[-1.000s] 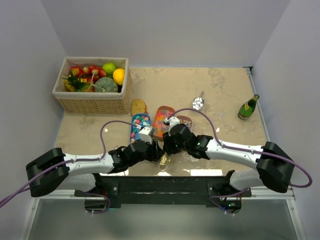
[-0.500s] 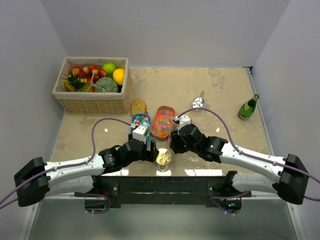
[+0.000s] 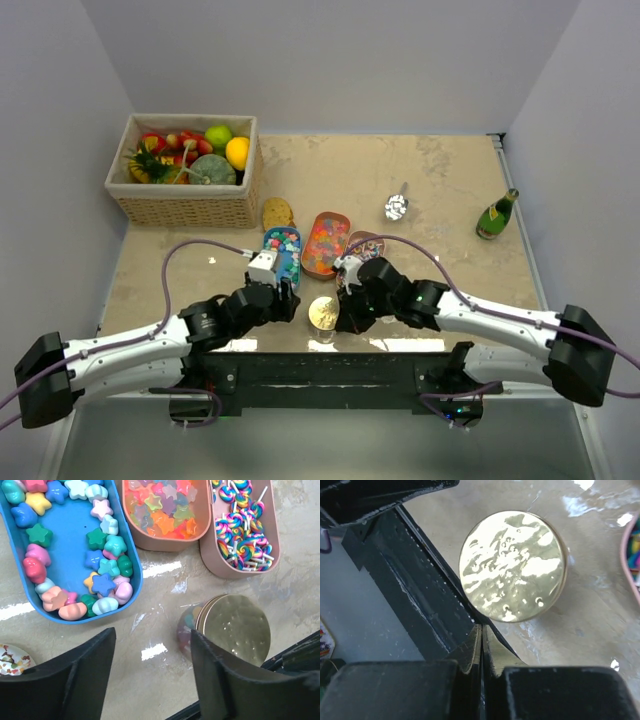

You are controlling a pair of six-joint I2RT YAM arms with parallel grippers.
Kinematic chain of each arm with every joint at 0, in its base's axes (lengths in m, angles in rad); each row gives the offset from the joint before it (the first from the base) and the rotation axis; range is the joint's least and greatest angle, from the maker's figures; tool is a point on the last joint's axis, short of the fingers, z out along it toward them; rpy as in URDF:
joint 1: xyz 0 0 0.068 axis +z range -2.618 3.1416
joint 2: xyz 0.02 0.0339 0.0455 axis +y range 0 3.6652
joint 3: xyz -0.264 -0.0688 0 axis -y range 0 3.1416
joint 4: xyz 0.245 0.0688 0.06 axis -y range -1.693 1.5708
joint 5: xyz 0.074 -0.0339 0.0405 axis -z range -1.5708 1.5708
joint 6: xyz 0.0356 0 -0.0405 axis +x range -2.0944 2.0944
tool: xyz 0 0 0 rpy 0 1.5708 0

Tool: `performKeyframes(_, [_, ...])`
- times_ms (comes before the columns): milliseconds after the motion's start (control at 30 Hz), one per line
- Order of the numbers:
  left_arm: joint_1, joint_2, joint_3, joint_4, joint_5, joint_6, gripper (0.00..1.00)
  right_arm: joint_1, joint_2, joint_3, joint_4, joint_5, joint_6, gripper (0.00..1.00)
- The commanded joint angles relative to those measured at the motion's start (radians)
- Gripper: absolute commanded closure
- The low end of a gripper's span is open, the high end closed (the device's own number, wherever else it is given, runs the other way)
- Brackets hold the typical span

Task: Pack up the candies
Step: Reset both arms

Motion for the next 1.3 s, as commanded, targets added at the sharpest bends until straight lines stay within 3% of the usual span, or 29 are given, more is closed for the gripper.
performKeyframes(0, [0.004, -0.001, -0.052, 0.055, 0.054, -0.004, 0.42, 0.006, 0.117, -0.018, 0.077, -0.129, -0.004, 1.00])
performKeyframes(200, [0.003, 0.069, -0.085, 0.112, 0.114, -0.001, 0.52, 0.012, 0.213, -0.041, 0.182, -0.074, 0.040, 1.00])
performKeyframes(467, [0.003, 0.079, -0.110, 0.213, 0.141, 0.024, 0.53, 0.012, 0.171, -0.099, 0.367, 0.100, 0.137, 1.00])
performKeyframes(567, [0.003, 0.073, -0.076, 0.135, 0.105, 0.021, 0.48, 0.014, 0.171, -0.095, 0.360, 0.131, 0.140, 1.00])
performKeyframes(667, [0.003, 0.031, -0.044, 0.014, 0.034, -0.008, 0.32, 0.012, 0.132, -0.089, 0.277, 0.162, 0.131, 0.99])
performKeyframes(700, [0.003, 0.014, -0.041, -0.015, 0.015, -0.016, 0.20, 0.012, 0.111, -0.095, 0.234, 0.167, 0.125, 0.93])
performKeyframes(733, [0.003, -0.002, -0.030, -0.067, -0.004, -0.022, 0.16, 0.012, 0.059, -0.095, 0.208, 0.173, 0.115, 0.81])
performKeyframes(767, [0.003, -0.036, -0.026, -0.094, -0.039, -0.036, 0.12, 0.012, 0.033, -0.093, 0.179, 0.194, 0.108, 0.57])
performKeyframes(800, [0.003, -0.053, -0.021, -0.114, -0.056, -0.044, 0.05, 0.012, 0.002, -0.076, 0.107, 0.223, 0.096, 0.50])
performKeyframes(833, [0.003, -0.068, -0.006, -0.155, -0.070, -0.048, 0.03, 0.011, -0.050, -0.066, 0.072, 0.281, 0.082, 0.39])
performKeyframes(900, [0.004, -0.099, 0.019, -0.186, -0.108, -0.062, 0.00, 0.011, -0.102, -0.021, -0.022, 0.352, 0.074, 0.29])
performKeyframes(933, [0.004, -0.107, 0.026, -0.216, -0.137, -0.068, 0.00, 0.011, -0.143, -0.007, -0.048, 0.381, 0.069, 0.15])
performKeyframes(967, [0.004, -0.107, 0.036, -0.233, -0.154, -0.081, 0.00, 0.011, -0.162, 0.008, -0.070, 0.456, 0.069, 0.08])
performKeyframes(1033, [0.004, -0.098, 0.065, -0.288, -0.223, -0.104, 0.00, 0.011, -0.199, 0.042, -0.123, 0.571, 0.104, 0.01])
performKeyframes(1167, [0.004, -0.067, 0.112, -0.359, -0.306, -0.148, 0.00, 0.009, -0.190, 0.108, -0.228, 0.969, 0.218, 0.01])
performKeyframes(1267, [0.004, -0.053, 0.138, -0.393, -0.340, -0.167, 0.00, 0.002, -0.167, 0.151, -0.320, 1.113, 0.327, 0.01])
